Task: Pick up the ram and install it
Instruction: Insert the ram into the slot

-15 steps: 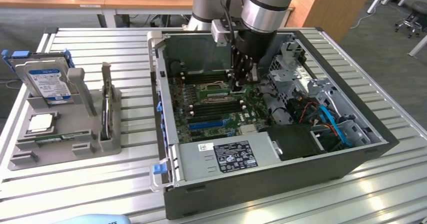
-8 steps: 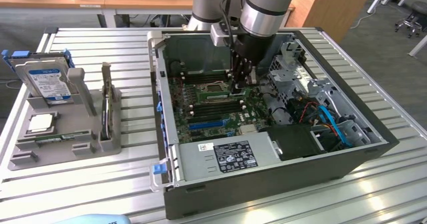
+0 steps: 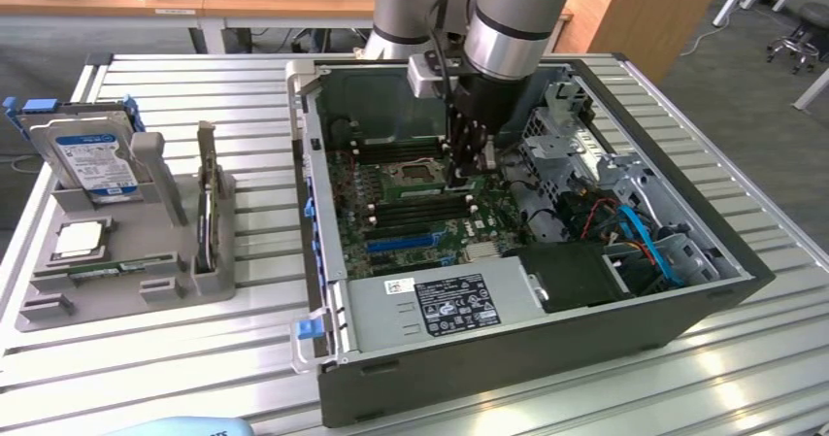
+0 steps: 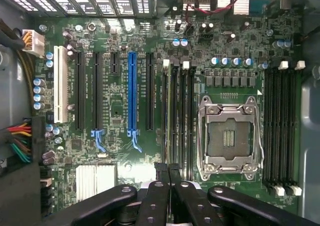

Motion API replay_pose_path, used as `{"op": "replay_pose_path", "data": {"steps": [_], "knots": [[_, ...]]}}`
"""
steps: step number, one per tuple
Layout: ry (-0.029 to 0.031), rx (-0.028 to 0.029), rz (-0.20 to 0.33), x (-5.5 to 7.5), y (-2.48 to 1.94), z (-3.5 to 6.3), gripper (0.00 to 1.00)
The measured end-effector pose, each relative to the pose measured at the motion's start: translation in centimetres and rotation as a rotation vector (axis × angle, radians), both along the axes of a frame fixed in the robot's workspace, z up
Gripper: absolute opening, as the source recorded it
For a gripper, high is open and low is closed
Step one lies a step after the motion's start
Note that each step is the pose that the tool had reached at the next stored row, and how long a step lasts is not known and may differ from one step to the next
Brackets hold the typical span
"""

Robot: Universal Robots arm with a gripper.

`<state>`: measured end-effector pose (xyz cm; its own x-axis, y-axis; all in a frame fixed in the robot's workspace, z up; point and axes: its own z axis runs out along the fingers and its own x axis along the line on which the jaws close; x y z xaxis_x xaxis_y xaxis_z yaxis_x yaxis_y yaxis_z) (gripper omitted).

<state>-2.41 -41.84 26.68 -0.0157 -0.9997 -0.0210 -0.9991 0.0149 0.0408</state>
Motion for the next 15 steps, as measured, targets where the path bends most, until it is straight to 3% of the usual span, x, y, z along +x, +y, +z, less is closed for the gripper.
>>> {"op": "replay_pose_path", "data": {"steps": [7,15], "knots": [[0.0000,0.0000,0.000,0.00,0.00,-0.75,0.12],[-0.0005,0.0001,0.000,-0.05,0.00,-0.78,0.12]]}}
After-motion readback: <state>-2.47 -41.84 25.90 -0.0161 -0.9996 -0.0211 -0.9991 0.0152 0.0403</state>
